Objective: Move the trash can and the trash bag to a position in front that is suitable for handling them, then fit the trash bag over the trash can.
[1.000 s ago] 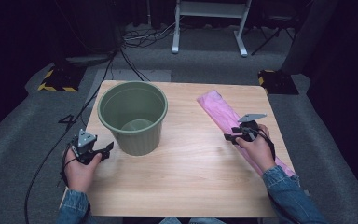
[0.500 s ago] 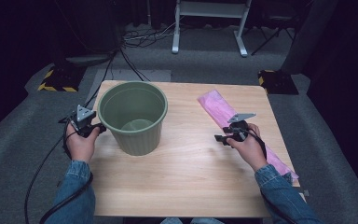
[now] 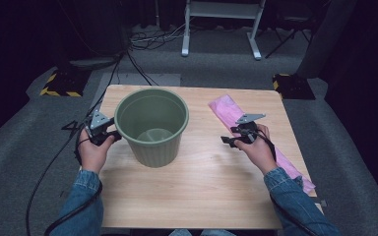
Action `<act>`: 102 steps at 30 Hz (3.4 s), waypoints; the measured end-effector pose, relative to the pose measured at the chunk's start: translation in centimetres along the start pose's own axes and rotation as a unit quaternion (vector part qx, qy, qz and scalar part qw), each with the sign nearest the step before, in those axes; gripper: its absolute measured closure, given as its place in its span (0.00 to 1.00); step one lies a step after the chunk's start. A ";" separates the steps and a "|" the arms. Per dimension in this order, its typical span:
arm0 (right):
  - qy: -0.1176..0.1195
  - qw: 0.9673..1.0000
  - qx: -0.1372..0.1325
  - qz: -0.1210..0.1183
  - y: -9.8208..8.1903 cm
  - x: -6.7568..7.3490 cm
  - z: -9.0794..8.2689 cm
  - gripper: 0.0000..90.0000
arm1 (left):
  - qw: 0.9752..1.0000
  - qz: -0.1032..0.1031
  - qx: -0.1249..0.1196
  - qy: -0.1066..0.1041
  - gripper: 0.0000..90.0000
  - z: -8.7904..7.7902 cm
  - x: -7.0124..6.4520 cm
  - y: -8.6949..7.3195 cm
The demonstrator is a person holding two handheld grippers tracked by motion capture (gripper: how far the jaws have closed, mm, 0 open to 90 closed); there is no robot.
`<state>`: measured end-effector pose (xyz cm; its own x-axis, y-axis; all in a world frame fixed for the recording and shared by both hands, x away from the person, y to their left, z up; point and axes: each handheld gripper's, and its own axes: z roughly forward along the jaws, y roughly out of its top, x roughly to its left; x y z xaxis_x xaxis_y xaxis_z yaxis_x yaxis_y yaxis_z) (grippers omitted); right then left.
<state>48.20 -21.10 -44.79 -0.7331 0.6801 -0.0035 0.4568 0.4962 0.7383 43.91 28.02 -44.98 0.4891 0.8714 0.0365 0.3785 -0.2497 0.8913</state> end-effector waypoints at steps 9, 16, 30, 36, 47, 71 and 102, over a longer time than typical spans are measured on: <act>0.017 1.000 -0.019 -0.009 1.2 0.7 1.2 0.42 | 0.997 0.037 0.006 -0.071 0.51 1.7 -5.6 1.3; 0.024 0.998 -0.056 0.022 0.4 -0.9 0.4 0.41 | 0.991 0.045 0.008 -0.125 0.50 3.1 -9.3 1.8; 0.041 0.997 -0.061 0.016 -4.9 1.0 -5.3 0.44 | 0.981 0.069 0.012 -0.182 0.45 0.7 -15.7 0.6; 0.061 0.996 -0.063 0.016 -6.8 3.1 -7.6 0.43 | 0.979 0.071 0.016 -0.191 0.42 -1.0 -16.8 -0.2; -0.018 0.998 -0.024 0.058 -10.0 -1.2 -8.6 0.41 | 0.983 0.042 0.019 -0.176 0.35 -2.1 -14.9 -1.7; -0.105 0.987 0.054 0.110 -16.1 2.8 -11.2 0.37 | 0.983 0.026 0.055 -0.173 0.35 -2.1 -14.5 -4.1; -0.038 0.993 0.101 0.053 -6.4 -1.0 -4.4 0.19 | 0.986 0.021 0.063 -0.152 0.33 -2.5 -13.7 -4.7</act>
<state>43.77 -27.38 -46.53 -0.6394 0.7688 0.0100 0.6264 0.5134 0.5866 33.50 18.28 -48.53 0.7119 0.6973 -0.0830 0.4392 -0.3500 0.8274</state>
